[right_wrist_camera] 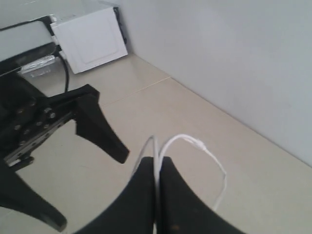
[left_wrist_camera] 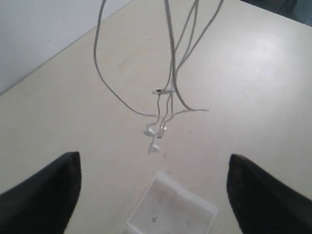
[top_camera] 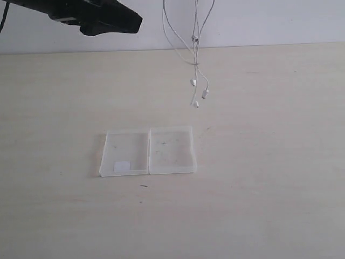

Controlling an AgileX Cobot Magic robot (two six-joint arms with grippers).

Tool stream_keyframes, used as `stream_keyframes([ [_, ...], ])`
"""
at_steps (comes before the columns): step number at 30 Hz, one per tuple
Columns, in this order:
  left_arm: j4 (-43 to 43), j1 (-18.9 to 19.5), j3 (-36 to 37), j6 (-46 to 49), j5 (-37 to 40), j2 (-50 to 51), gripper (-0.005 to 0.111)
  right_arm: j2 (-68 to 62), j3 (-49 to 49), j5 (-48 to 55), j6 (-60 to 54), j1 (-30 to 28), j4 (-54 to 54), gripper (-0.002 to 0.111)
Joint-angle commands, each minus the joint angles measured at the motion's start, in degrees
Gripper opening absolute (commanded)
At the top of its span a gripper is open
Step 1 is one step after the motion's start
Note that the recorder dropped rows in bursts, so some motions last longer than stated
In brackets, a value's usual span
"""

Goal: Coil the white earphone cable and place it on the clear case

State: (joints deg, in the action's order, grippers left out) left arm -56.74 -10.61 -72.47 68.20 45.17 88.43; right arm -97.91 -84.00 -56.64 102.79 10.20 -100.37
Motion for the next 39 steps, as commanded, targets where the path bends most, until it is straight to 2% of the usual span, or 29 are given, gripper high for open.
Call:
stream_keyframes([
  [1,-2.34,0.05,0.27,6.10,-0.19,1.52,0.081,0.58,-0.38,-6.13,0.35,-0.20,0.42,0.000],
  [5,-6.49,0.05,0.27,13.45,-0.27,2.67,0.083,0.46,-0.38,-10.42,0.35,-0.20,0.42,0.000],
  [8,-13.80,0.05,0.27,24.55,1.94,3.56,0.083,0.14,-0.38,-11.63,0.47,-0.20,0.42,0.000],
  [15,-15.85,0.15,0.27,31.37,5.60,4.75,0.083,-2.62,-0.38,-13.33,0.36,-0.59,0.42,0.000],
  [18,-16.43,0.37,0.27,34.33,5.05,6.12,0.083,-2.62,-0.38,-13.33,0.36,-2.61,0.42,0.000],
  [21,-20.81,2.34,0.27,38.68,5.87,7.24,0.083,-2.72,-0.38,-13.33,0.73,-3.72,0.42,0.000],
  [24,-27.76,6.22,0.27,44.09,11.54,7.96,0.083,-2.88,-0.38,-13.33,0.74,-3.72,0.42,0.000],
  [27,-33.82,7.63,0.27,46.00,14.09,9.90,0.083,-2.91,-0.38,-13.33,0.98,-3.72,0.42,0.000],
  [39,-40.14,7.63,0.27,48.68,20.53,14.99,0.083,-2.91,-0.38,-13.33,3.50,-1.78,0.42,0.000],
])
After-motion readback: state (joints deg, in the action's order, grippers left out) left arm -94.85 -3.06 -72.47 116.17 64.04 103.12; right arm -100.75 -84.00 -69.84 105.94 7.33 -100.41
